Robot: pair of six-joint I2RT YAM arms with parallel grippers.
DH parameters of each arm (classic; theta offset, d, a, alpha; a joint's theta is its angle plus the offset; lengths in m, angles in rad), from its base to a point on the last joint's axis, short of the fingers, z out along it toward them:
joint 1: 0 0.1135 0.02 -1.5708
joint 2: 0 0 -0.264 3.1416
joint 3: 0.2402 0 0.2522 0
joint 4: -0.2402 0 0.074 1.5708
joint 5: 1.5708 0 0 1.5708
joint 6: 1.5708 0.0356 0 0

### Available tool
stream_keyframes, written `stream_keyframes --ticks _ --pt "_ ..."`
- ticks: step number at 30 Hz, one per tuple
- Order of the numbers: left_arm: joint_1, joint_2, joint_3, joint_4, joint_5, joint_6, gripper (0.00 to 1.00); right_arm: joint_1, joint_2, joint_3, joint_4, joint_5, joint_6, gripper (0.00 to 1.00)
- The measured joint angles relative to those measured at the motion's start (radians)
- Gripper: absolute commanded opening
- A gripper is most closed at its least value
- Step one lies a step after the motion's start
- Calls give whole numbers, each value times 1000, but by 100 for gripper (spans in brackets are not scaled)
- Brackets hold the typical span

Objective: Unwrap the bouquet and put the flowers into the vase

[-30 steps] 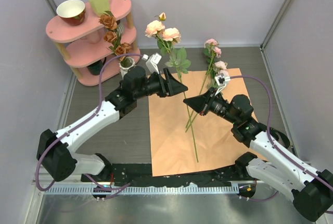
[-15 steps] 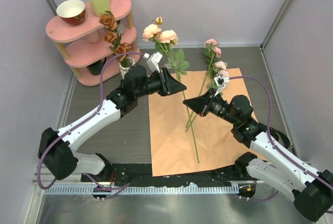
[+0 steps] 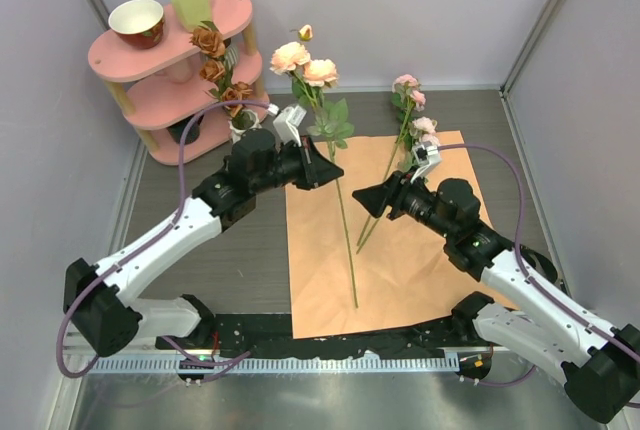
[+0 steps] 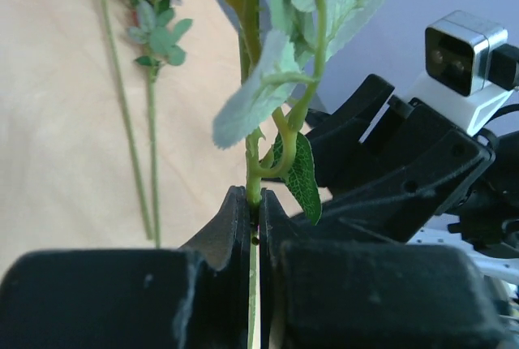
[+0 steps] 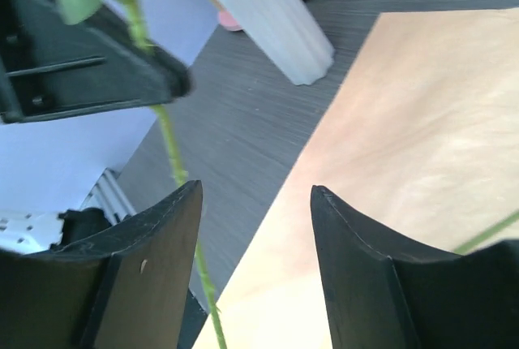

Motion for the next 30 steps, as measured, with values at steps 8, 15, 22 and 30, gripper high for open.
stream_keyframes --ticks 8,15,22,30 --pt "0 -156 29 -225 -290 229 0 0 21 17 -104 121 -23 62" --pt "21 -161 312 -314 -594 459 0 0 31 35 -136 144 -23 62" --pt "149 -57 642 -307 -692 557 0 0 31 56 -150 157 -23 62" --pt "192 24 782 -299 -737 677 0 0 30 72 -182 166 -27 62"
